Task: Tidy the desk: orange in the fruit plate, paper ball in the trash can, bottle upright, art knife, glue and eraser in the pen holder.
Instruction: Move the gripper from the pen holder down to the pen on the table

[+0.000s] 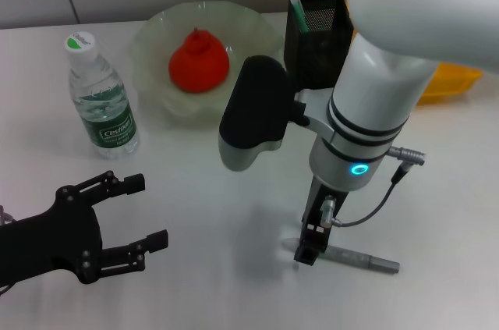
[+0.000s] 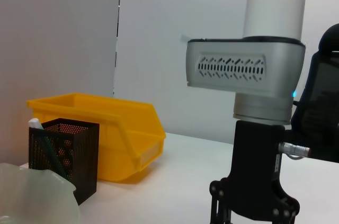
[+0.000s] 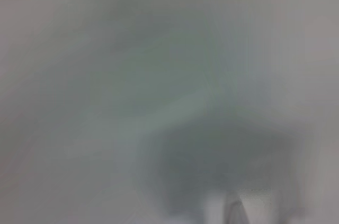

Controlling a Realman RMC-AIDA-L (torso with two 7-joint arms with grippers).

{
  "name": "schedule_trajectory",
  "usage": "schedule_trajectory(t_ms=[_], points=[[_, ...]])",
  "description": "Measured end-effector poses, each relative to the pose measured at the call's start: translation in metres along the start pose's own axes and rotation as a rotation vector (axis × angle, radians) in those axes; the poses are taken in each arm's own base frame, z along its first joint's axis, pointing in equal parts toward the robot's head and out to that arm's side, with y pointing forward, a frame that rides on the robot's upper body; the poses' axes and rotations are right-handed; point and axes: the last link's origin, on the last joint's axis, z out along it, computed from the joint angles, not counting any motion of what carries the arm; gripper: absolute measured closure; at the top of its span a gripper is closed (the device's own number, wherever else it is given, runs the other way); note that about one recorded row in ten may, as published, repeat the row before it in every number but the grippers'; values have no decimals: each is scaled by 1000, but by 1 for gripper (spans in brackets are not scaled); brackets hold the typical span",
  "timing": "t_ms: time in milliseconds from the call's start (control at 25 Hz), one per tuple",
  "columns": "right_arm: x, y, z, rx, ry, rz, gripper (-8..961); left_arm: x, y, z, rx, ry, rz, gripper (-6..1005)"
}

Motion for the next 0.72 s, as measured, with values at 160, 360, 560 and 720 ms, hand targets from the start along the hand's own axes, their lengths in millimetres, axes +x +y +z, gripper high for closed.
schedule_trajectory(t_ms=[160,360,560,720], points=[[-1,2,4,-4,-1,-2,377,0,0,0,2,-1,0,138],[-2,3,7,-2,10,-2,376,0,0,-1,2,-2,0,138],[-2,3,10,-4,17,-4,444,-1,0,-1,3,-2,0,138],[-2,2,11,-3,17,0,499,-1,0,-1,4,-3,-1,138]])
